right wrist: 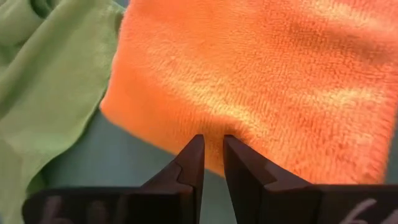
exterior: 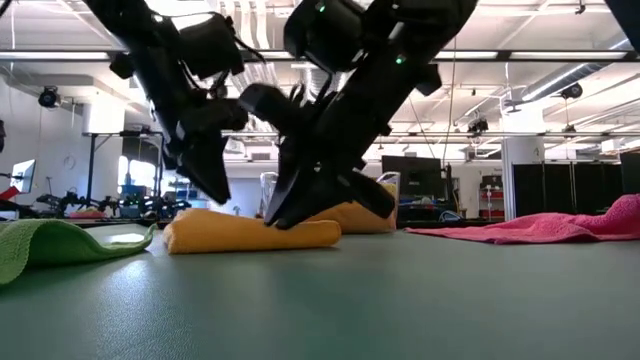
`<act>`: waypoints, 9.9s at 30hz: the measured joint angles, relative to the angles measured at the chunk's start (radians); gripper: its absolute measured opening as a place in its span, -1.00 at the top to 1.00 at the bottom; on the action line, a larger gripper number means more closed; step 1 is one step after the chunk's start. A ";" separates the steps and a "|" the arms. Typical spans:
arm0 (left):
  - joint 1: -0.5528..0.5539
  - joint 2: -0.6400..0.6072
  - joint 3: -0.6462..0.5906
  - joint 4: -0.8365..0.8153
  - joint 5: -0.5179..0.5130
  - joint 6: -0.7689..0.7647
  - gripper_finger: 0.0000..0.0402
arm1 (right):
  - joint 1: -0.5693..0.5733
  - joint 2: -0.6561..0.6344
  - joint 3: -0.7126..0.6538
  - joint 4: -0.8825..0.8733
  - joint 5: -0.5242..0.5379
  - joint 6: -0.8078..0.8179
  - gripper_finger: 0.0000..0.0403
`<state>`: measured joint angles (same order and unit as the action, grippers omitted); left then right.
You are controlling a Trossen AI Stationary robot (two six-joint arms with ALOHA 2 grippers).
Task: Fold microfiber towels
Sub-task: Fold the orange microfiber cloth, then stack the orange microfiber towel on top of the yellow microfiber towel
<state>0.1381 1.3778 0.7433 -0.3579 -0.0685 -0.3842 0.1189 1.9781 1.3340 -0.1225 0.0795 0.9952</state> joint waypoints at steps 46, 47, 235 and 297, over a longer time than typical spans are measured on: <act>0.003 -0.137 0.022 -0.047 0.023 0.102 0.04 | 0.212 -0.478 -0.079 -0.954 0.159 -0.040 0.74; 0.006 -0.137 0.028 -0.047 0.026 0.102 -0.01 | 0.233 -0.497 -0.109 -0.944 0.160 0.007 0.74; 0.423 0.260 0.268 0.504 -0.035 0.023 0.97 | -0.799 -0.171 0.163 -0.350 -0.159 -0.799 0.96; 0.432 0.229 0.329 0.369 0.116 0.113 0.31 | -0.812 -0.175 0.147 -0.578 -0.576 -1.046 0.96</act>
<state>0.5697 1.6070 1.0725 0.0115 0.0479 -0.2714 -0.6935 1.8030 1.4806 -0.7001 -0.4965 -0.0509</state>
